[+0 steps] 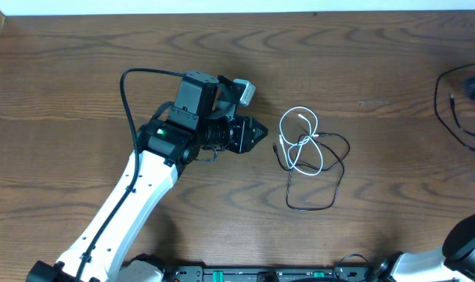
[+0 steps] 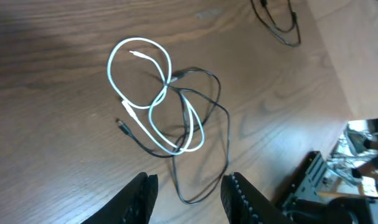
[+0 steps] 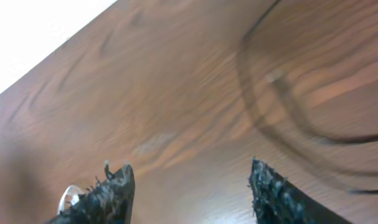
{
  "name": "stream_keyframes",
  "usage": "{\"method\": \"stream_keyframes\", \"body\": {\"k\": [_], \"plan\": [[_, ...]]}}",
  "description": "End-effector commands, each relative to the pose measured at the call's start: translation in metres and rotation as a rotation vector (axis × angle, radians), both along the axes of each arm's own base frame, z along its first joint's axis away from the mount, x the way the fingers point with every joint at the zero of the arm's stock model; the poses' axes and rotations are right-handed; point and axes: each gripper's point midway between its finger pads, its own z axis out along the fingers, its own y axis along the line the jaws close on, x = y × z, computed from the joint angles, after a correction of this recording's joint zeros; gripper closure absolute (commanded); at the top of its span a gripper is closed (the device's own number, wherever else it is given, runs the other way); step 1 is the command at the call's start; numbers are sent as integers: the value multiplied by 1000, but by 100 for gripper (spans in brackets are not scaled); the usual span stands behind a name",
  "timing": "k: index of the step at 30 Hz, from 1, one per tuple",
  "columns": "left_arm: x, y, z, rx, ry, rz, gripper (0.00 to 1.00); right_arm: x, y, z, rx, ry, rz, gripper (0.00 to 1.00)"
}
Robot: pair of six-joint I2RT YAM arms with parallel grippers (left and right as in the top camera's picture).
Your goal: Untangle cables
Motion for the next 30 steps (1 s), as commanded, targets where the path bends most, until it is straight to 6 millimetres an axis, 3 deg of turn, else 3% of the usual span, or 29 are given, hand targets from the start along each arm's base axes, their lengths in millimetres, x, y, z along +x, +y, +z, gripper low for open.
{"method": "stream_keyframes", "body": {"k": [1, 7, 13, 20, 23, 30], "plan": [[1, 4, -11, 37, 1, 9, 61, 4, 53, -9, 74, 37, 142, 42], [3, 4, -19, 47, 24, 9, 61, -10, 135, -43, 120, 172, 346, 41], [3, 4, -37, 73, 81, 9, 61, -42, 214, -89, 208, 339, 449, 40], [4, 3, -51, 90, 120, 7, 61, -69, 297, -116, 310, 400, 571, 43], [4, 3, -51, 91, 122, 8, 60, -71, 320, -128, 306, 394, 566, 48], [3, 4, -52, 94, 129, 8, 60, -75, 337, -148, 239, 407, 502, 52]]}}
